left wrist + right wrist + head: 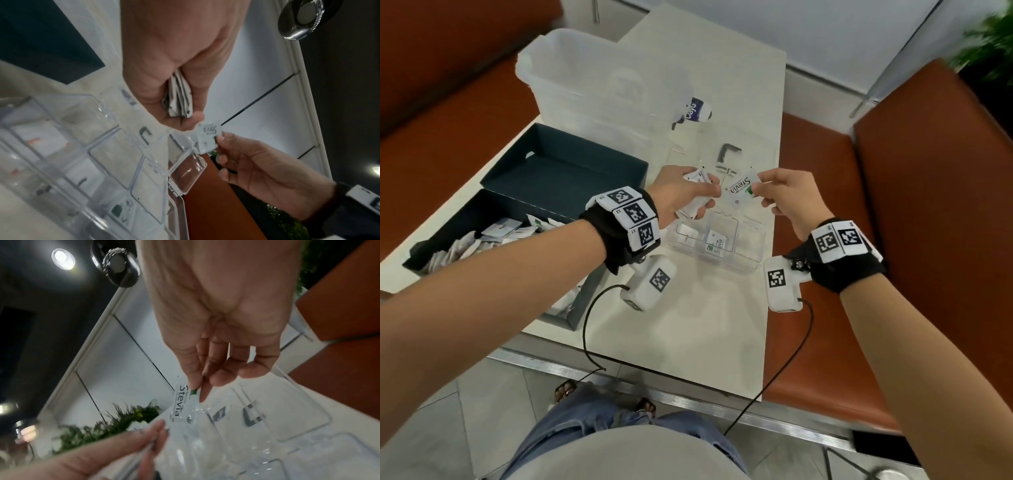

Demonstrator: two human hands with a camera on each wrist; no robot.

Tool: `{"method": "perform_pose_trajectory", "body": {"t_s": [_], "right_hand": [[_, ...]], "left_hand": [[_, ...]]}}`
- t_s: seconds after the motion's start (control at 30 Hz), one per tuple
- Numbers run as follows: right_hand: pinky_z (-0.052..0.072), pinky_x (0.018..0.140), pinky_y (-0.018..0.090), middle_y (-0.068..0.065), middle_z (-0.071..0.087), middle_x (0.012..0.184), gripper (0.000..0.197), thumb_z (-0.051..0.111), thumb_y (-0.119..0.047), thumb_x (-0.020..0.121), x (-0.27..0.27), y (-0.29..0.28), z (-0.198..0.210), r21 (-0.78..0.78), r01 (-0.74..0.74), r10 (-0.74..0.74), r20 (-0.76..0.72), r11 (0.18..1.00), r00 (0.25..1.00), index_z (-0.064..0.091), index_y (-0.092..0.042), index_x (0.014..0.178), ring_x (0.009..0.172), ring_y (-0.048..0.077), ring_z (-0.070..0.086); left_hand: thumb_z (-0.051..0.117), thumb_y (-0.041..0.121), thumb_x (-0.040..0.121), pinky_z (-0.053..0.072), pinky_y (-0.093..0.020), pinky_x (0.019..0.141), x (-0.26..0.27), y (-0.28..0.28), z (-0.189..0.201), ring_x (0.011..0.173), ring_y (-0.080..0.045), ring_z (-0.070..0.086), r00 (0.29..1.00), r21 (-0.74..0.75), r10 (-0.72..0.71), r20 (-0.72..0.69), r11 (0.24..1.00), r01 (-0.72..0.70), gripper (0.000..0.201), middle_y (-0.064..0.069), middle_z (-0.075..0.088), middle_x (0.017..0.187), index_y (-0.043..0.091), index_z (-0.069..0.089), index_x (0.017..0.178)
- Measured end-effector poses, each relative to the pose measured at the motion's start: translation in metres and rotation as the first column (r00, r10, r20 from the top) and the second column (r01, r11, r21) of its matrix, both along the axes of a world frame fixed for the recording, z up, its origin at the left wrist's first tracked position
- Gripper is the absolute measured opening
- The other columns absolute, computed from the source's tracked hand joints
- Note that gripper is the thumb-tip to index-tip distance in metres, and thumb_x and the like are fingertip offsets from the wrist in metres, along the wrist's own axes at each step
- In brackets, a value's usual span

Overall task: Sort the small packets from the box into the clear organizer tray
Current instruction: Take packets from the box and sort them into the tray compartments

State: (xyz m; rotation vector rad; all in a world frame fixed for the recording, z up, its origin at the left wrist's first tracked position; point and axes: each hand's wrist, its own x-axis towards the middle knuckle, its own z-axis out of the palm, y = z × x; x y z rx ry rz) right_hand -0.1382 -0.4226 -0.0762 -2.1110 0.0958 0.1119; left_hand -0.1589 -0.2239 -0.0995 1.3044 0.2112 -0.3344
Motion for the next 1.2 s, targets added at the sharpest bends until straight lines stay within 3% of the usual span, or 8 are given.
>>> {"method": "perform_pose_trajectory", "body": {"t_s": [0.13,0.23,0.3,0.43,0.63,0.77,1.0,1.2], "right_hand": [[0.048,0.083,0.026,0.0,0.068,0.087,0.018,0.067,-0.016,0.088,0.011,0.005,-0.02,-0.351,-0.076,0.081,0.0,0.933,0.997,0.07,-0.009,0.104,0.082,0.012,0.058],[0.049,0.081,0.028,0.008,0.071,0.095,0.014,0.063,-0.017,0.091,0.009,0.018,-0.038,-0.473,-0.168,0.164,-0.05,0.865,0.985,0.07,-0.009,0.1,0.09,0.021,0.063],[0.051,0.089,0.036,0.009,0.071,0.101,0.013,0.062,-0.018,0.091,0.009,0.027,-0.047,-0.536,-0.21,0.172,-0.122,0.818,0.978,0.071,-0.013,0.099,0.098,0.025,0.064],[0.037,0.104,0.042,0.003,0.068,0.112,0.022,0.061,-0.02,0.088,0.006,0.038,-0.058,-0.675,-0.278,0.136,-0.257,0.683,0.957,0.068,-0.022,0.109,0.108,0.027,0.059],[0.029,0.102,0.044,0.003,0.066,0.114,0.03,0.057,-0.026,0.091,0.004,0.046,-0.068,-0.843,-0.32,0.206,-0.252,0.433,0.945,0.061,-0.021,0.12,0.113,0.026,0.055],[0.03,0.101,0.045,-0.001,0.066,0.11,0.032,0.058,-0.03,0.09,0.002,0.047,-0.071,-0.888,-0.316,0.229,-0.249,0.335,0.941,0.06,-0.022,0.121,0.111,0.025,0.056],[0.026,0.106,0.048,-0.006,0.063,0.12,0.04,0.061,-0.033,0.088,0.005,0.047,-0.072,-0.85,-0.401,0.193,-0.354,0.342,0.915,0.055,-0.034,0.128,0.116,0.022,0.054],[0.028,0.1,0.044,-0.01,0.066,0.115,0.033,0.061,-0.019,0.088,0.005,0.041,-0.061,-0.803,-0.328,0.191,-0.267,0.498,0.945,0.061,-0.03,0.119,0.112,0.018,0.056]], "left_hand": [[0.07,-0.008,0.082,0.047,-0.022,0.045,0.009,0.016,0.0,0.057,-0.018,0.06,0.999,0.027,0.039,-0.017,0.999,-0.038,0.019,-0.015,0.065,0.085,0.001,0.064,0.098],[0.07,-0.008,0.082,0.048,-0.021,0.045,0.013,0.025,0.001,0.054,-0.016,0.06,0.999,0.012,0.044,-0.021,0.999,-0.044,0.019,-0.013,0.065,0.082,0.001,0.064,0.097],[0.071,-0.008,0.081,0.048,-0.022,0.044,0.016,0.03,0.0,0.054,-0.016,0.061,0.998,0.007,0.05,-0.028,0.999,-0.05,0.017,-0.012,0.066,0.079,0.002,0.066,0.094],[0.073,-0.006,0.08,0.048,-0.022,0.045,0.02,0.037,-0.003,0.057,-0.017,0.063,0.998,0.013,0.047,-0.034,0.999,-0.047,0.017,-0.012,0.068,0.081,0.004,0.068,0.092],[0.074,-0.002,0.08,0.049,-0.023,0.046,0.024,0.042,-0.005,0.062,-0.018,0.065,0.999,0.014,0.02,-0.042,1.0,-0.019,0.015,-0.013,0.07,0.086,0.006,0.069,0.091],[0.073,0.0,0.082,0.048,-0.023,0.046,0.025,0.044,-0.004,0.062,-0.017,0.065,0.999,0.018,0.009,-0.049,1.0,-0.008,0.012,-0.013,0.071,0.086,0.006,0.068,0.092],[0.07,0.0,0.086,0.048,-0.022,0.045,0.025,0.044,-0.003,0.059,-0.016,0.063,0.997,0.0,-0.021,-0.069,1.0,0.021,0.008,-0.014,0.067,0.087,0.004,0.066,0.092],[0.064,0.032,0.093,0.049,-0.021,0.045,0.027,0.042,0.007,0.06,-0.016,0.06,0.984,-0.103,-0.056,-0.166,0.994,0.039,0.028,-0.011,0.065,0.087,0.006,0.061,0.102]]}}
